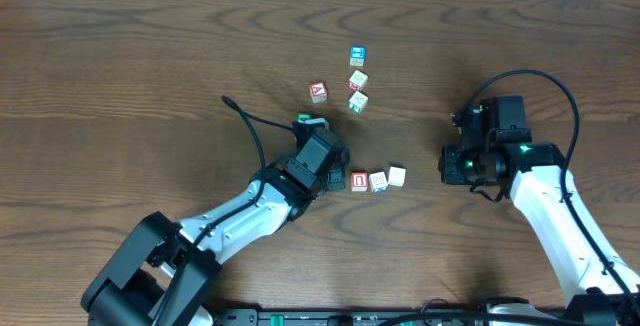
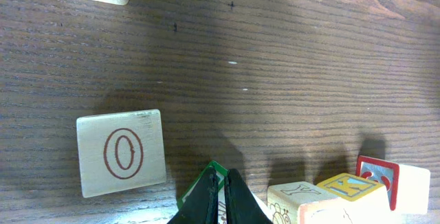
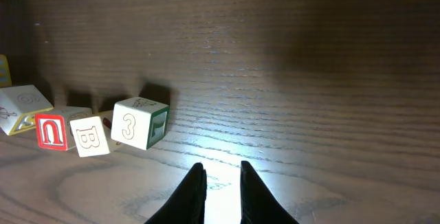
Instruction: Lift 5 blocks
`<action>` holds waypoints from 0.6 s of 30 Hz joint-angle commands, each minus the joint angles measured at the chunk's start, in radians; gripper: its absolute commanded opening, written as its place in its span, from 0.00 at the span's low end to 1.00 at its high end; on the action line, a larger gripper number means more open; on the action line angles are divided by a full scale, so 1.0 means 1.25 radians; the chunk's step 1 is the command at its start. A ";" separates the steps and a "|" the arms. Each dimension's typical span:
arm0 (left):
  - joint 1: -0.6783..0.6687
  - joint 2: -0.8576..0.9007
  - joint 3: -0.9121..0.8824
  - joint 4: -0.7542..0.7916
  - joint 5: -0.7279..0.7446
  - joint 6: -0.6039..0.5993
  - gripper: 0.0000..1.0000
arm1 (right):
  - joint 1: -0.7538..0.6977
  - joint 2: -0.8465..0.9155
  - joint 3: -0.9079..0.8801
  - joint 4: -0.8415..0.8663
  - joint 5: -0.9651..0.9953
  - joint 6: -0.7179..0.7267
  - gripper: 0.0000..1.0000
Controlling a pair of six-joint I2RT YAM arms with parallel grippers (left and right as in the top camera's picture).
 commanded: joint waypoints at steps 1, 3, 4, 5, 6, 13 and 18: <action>-0.003 0.007 0.018 -0.003 0.012 -0.003 0.07 | -0.001 0.002 -0.005 0.001 -0.004 0.006 0.15; -0.006 0.007 0.018 -0.005 0.013 0.001 0.07 | -0.001 0.002 -0.004 0.001 -0.001 0.006 0.15; -0.008 0.007 0.018 -0.005 0.013 0.005 0.07 | -0.001 0.002 -0.005 0.001 0.002 0.006 0.15; -0.011 0.007 0.018 -0.005 0.013 0.005 0.07 | -0.001 0.002 -0.005 0.001 0.002 0.006 0.15; -0.012 0.007 0.018 -0.005 0.013 0.005 0.07 | -0.001 0.002 -0.005 0.001 0.002 0.006 0.15; -0.018 0.007 0.018 -0.013 0.013 0.005 0.07 | -0.001 0.002 -0.005 0.001 0.002 0.006 0.15; -0.018 0.007 0.018 -0.038 0.004 0.005 0.07 | -0.001 0.002 -0.005 0.001 0.002 0.006 0.15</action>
